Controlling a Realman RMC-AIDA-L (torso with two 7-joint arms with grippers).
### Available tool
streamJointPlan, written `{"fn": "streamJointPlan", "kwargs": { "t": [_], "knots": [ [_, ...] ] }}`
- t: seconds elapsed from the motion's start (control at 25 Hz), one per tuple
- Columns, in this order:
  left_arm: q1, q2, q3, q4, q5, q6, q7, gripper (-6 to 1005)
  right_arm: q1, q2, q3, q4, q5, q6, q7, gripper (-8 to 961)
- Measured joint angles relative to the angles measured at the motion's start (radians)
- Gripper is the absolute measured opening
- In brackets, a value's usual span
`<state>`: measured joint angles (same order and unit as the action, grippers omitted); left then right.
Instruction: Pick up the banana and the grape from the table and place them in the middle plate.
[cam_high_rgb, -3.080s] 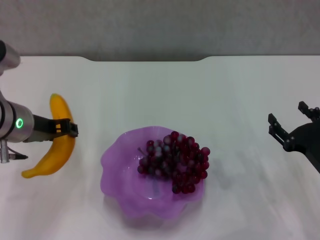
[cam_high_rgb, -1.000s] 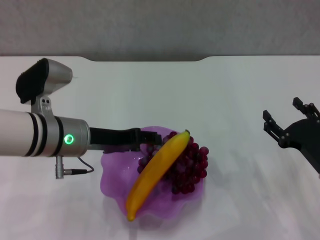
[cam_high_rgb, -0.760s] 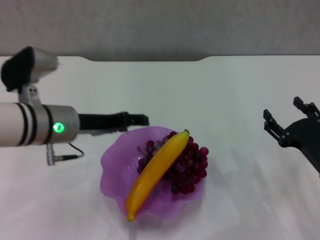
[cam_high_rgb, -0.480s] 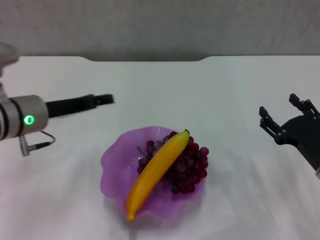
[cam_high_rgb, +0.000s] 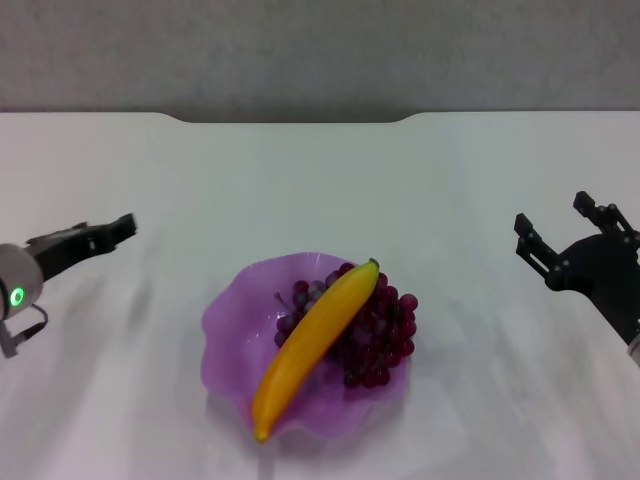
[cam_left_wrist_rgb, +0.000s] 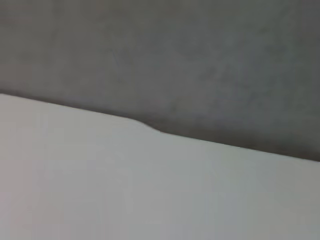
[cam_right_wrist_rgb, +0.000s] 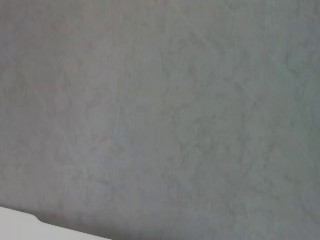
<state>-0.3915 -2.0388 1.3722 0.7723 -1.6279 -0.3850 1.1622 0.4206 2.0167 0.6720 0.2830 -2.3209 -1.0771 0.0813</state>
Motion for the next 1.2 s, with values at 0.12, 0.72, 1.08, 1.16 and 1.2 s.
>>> {"fn": "streamJointPlan", "kwargs": {
  "t": [0.12, 0.72, 1.08, 1.16, 1.2],
  "knots": [
    [-0.002, -0.002, -0.002, -0.038, -0.192, 0.034, 0.254, 713, 0.002, 0.001, 0.000, -0.001, 0.000, -0.001, 0.000, 818],
    [0.034, -0.006, 0.005, -0.219, -0.903, -0.336, 1.384, 717, -0.002, 0.002, 0.002, -0.012, 0.001, -0.005, -0.004, 818],
    [0.002, -0.005, -0.003, -0.435, -1.053, -0.502, 1.492, 715, -0.020, 0.003, 0.013, -0.030, 0.048, -0.028, -0.001, 818],
    [0.007, -0.005, -0.004, -0.440, -1.070, -0.516, 1.498, 714, -0.031, 0.002, 0.013, -0.034, 0.077, -0.047, 0.001, 818],
    [0.010, -0.005, -0.005, -0.445, -1.085, -0.525, 1.498, 714, -0.038, 0.001, 0.012, -0.036, 0.083, -0.051, 0.000, 818]
  ]
}}
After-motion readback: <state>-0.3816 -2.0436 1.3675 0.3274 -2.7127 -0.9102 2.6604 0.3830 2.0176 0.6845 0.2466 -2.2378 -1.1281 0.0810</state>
